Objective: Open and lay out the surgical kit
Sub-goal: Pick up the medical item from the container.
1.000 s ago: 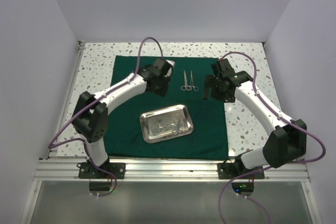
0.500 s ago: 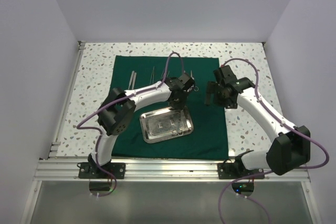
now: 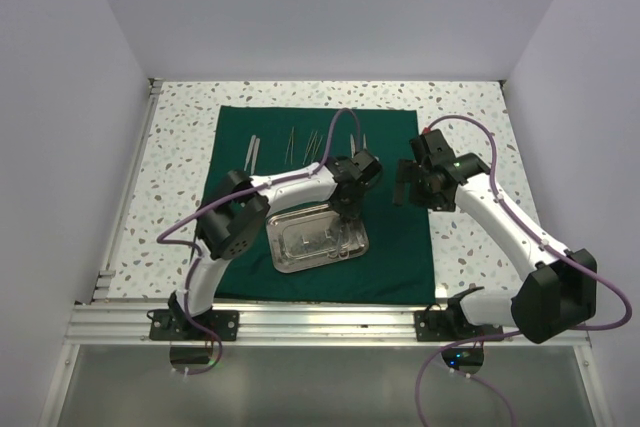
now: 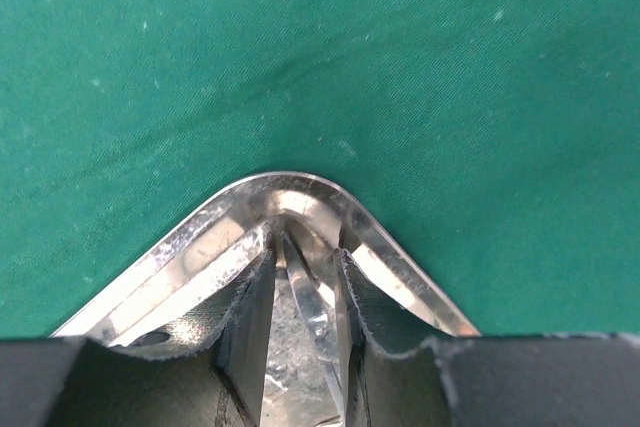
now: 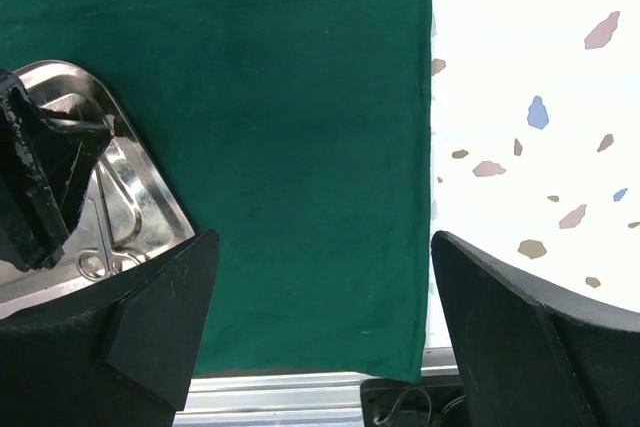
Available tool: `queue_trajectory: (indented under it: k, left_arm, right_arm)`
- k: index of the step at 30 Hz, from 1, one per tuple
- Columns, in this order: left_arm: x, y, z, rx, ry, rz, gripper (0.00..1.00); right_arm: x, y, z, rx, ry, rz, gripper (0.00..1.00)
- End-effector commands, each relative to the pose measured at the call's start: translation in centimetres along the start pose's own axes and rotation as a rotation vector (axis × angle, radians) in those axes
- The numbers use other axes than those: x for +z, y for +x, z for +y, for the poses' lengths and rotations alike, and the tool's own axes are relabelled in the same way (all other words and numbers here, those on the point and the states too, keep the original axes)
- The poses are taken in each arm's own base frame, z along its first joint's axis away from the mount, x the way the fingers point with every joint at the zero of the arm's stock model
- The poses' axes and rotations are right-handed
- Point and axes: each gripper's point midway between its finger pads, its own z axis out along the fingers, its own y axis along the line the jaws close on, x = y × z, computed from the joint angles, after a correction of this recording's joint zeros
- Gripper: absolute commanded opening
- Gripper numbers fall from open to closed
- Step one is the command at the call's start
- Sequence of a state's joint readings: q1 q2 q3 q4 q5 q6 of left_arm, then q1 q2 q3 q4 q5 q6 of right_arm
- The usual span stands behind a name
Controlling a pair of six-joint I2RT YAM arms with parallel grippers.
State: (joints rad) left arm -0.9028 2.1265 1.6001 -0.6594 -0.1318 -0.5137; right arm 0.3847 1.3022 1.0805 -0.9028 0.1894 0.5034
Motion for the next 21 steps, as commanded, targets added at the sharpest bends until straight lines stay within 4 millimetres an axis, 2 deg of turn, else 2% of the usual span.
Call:
queue_trajectory:
  k: [1, 8, 11, 12, 14, 15, 16, 17, 19, 21]
  left_arm:
    - [1.2, -0.3, 0.3, -0.015, -0.050, -0.014, 0.33]
    - [3.4, 2.2, 2.3, -0.001, -0.151, 0.061, 0.27]
    - [3.9, 3.8, 3.0, -0.002, -0.167, 0.089, 0.24]
    - [4.1, 4.9, 3.4, 0.000, -0.175, 0.112, 0.23]
    - [4.2, 5.6, 3.5, -0.007, -0.166, 0.117, 0.21]
    - [4.3, 6.8, 3.8, -0.007, -0.167, 0.141, 0.20]
    - [4.3, 7.0, 3.7, -0.009, -0.158, 0.136, 0.19]
    - [4.5, 7.9, 4.0, -0.009, -0.163, 0.153, 0.18]
    - [4.5, 8.7, 3.6, -0.005, -0.146, 0.165, 0.15]
    - [4.7, 9.7, 3.3, 0.001, -0.134, 0.184, 0.07]
  right_arm:
    - [-0.1, -0.7, 0.1, -0.007, -0.008, -0.020, 0.92]
    - [0.0, -0.9, 0.1, -0.010, -0.004, -0.024, 0.92]
    - [0.1, -0.8, -0.2, -0.011, 0.006, -0.026, 0.92]
    - [0.1, -0.7, -0.2, -0.014, 0.006, -0.026, 0.92]
    - [0.3, -0.6, -0.4, -0.011, 0.013, -0.023, 0.92]
    - [0.3, -0.5, -0.5, -0.011, 0.013, -0.023, 0.92]
    - [0.3, -0.5, -0.5, -0.009, 0.014, -0.023, 0.92]
    - [0.4, -0.4, -0.6, -0.007, 0.015, -0.022, 0.92]
    - [0.6, -0.4, -0.6, -0.006, 0.015, -0.020, 0.92]
    - [0.7, -0.2, -0.6, -0.003, 0.017, -0.016, 0.92]
